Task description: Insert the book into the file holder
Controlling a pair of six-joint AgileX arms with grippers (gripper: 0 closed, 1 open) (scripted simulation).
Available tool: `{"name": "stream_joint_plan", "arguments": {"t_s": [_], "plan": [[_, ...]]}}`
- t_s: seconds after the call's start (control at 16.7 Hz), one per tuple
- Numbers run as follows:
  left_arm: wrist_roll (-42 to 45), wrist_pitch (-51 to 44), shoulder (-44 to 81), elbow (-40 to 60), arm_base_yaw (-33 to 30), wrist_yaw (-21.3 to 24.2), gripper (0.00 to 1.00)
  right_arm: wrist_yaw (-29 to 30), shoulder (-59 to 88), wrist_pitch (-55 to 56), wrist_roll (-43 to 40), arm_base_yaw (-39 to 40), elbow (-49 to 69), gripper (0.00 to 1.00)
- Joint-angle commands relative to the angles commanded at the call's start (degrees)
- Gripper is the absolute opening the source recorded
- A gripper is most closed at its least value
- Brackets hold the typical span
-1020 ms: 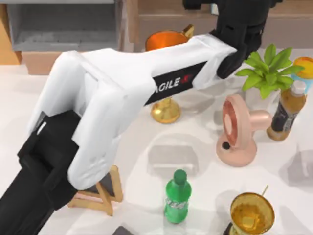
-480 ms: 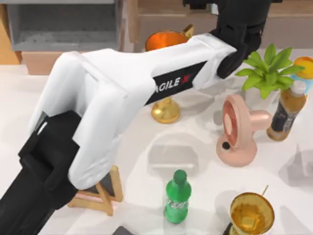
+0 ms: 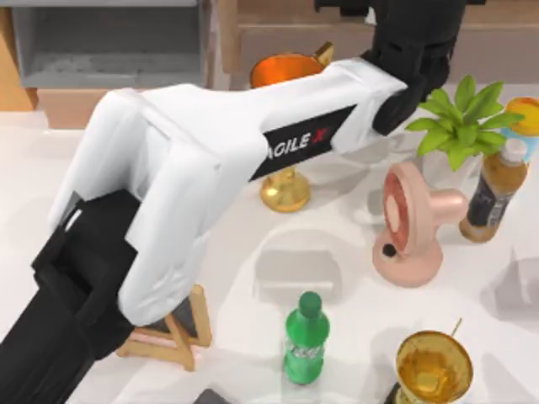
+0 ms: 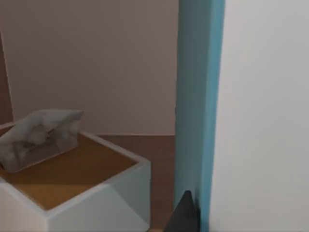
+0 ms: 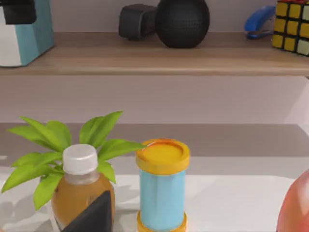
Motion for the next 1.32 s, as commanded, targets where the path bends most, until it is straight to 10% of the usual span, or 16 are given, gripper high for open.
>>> {"name": "stream_joint_plan", "arguments": {"t_s": [1.32], "plan": [[0.4,-2.7,-0.8,1.6,-0.2,0.3,0.00,0.0,0.0,0.0,0.0,0.0,0.0,1.00]]}}
